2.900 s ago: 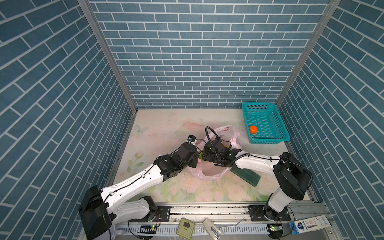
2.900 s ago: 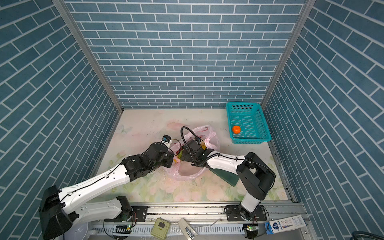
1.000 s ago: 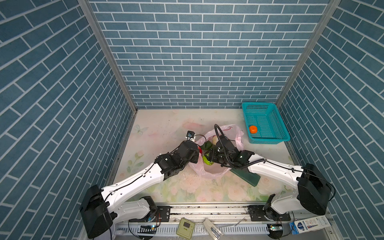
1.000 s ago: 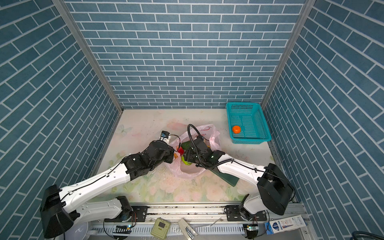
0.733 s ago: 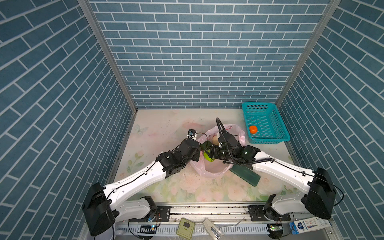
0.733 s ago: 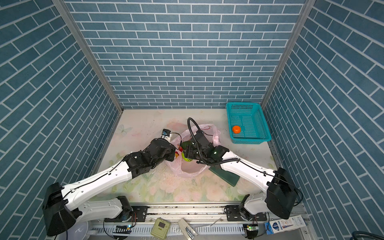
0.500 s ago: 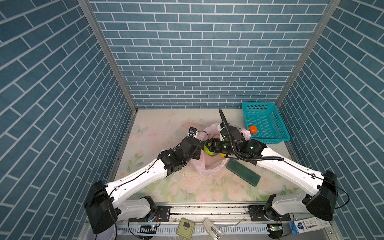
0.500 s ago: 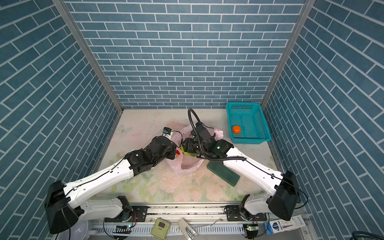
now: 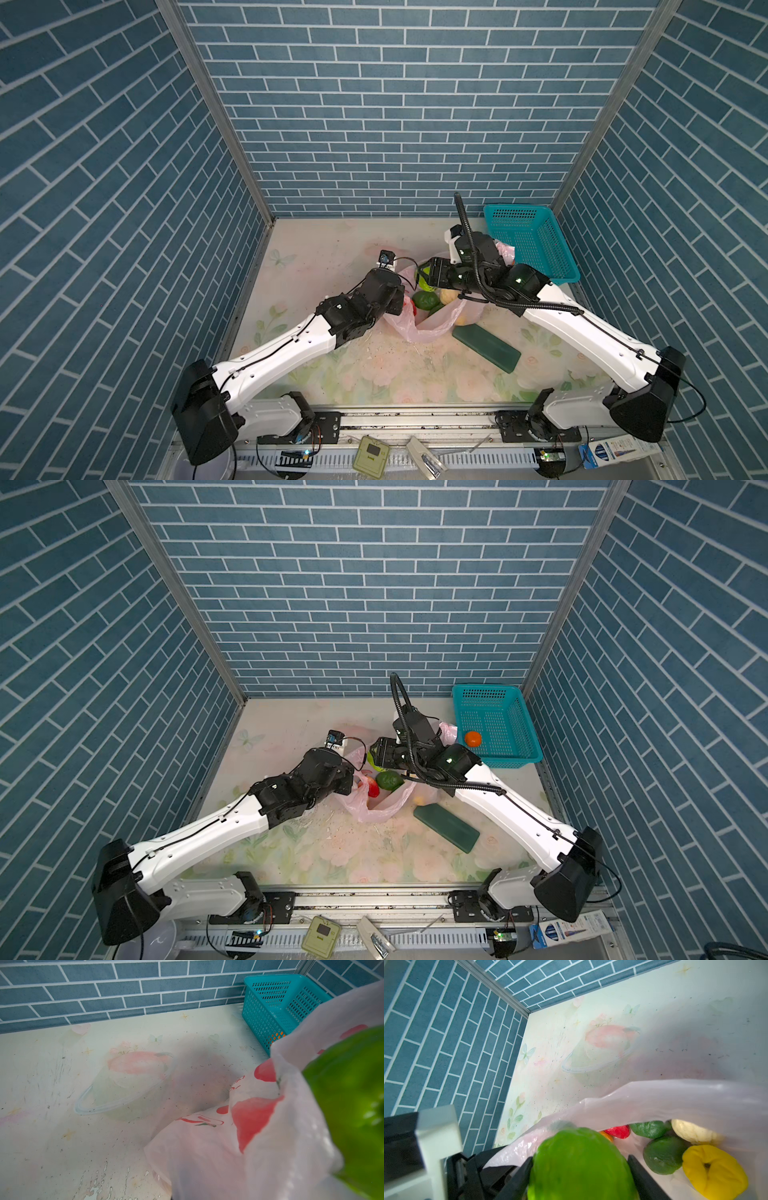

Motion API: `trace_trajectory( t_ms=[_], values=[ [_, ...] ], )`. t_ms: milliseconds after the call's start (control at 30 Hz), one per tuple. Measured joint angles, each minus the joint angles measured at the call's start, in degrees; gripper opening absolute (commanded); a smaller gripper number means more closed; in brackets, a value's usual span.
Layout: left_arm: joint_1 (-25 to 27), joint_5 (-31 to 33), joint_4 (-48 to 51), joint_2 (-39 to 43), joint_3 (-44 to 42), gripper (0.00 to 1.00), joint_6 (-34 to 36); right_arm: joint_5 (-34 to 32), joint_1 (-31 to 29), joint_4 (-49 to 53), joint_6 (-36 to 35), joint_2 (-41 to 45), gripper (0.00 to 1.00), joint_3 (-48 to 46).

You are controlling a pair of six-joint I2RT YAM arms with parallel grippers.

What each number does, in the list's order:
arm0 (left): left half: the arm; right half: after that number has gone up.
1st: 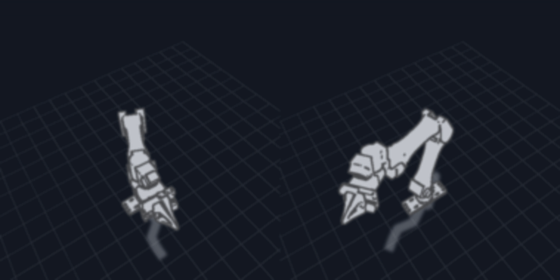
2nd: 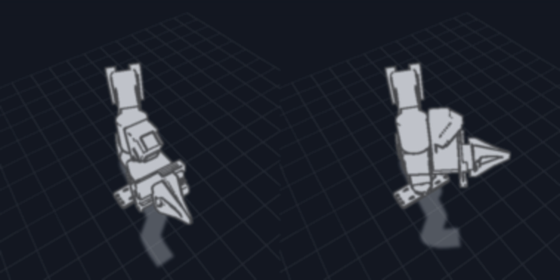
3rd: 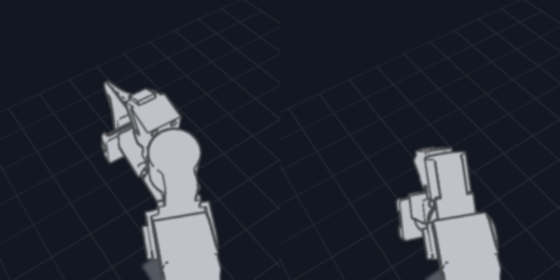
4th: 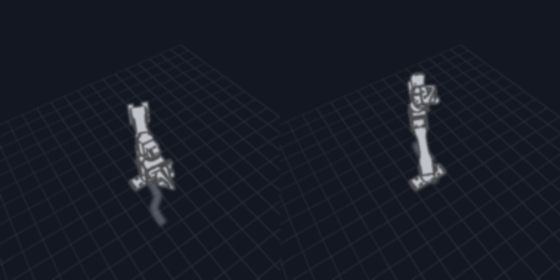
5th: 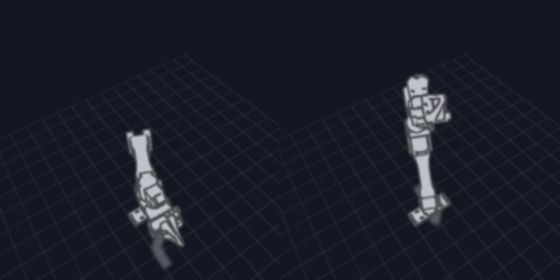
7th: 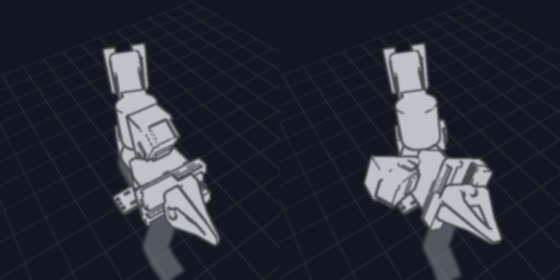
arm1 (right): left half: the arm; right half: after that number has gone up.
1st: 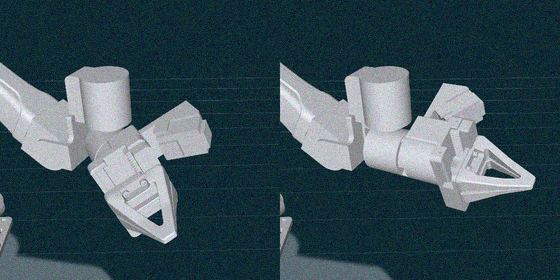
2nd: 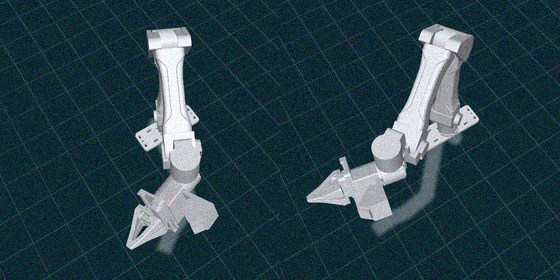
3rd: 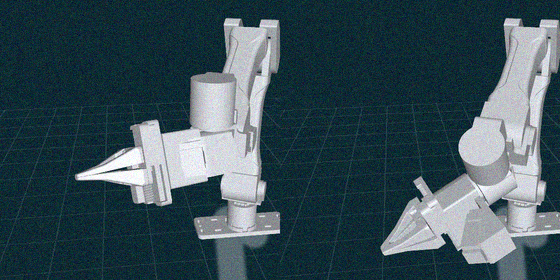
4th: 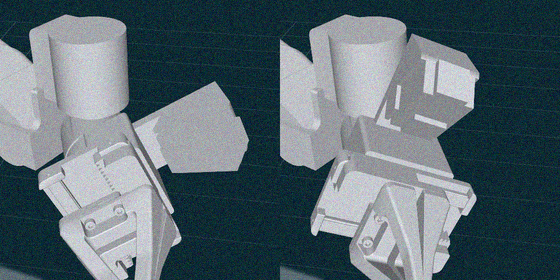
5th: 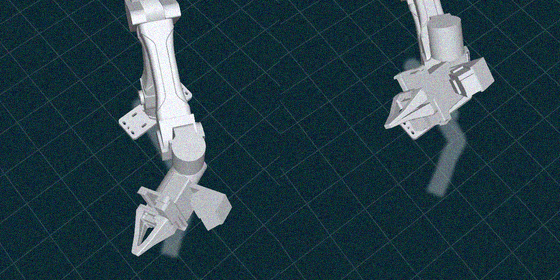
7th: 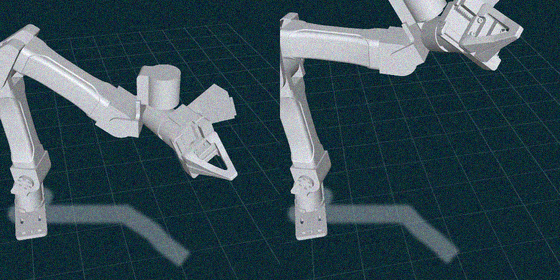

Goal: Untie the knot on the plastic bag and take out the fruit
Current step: 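Lift the bright green fruit out of the bag toward the teal basket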

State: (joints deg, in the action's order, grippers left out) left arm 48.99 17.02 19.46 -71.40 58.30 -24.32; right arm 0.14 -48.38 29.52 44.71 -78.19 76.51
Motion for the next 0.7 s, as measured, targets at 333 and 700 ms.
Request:
trace_trajectory(
  t_ms=[333,700],
  values=[
    [0.0,-0.07,-0.04,-0.59,0.52,0.0,0.35,1.07,0.09,-5.35,0.37,-7.41,0.55,1.07],
    [-1.64,2.78,0.9,0.35,0.76,0.0,2.99,3.15,7.96,-4.33,-1.81,-7.93,0.55,15.13]
  ],
)
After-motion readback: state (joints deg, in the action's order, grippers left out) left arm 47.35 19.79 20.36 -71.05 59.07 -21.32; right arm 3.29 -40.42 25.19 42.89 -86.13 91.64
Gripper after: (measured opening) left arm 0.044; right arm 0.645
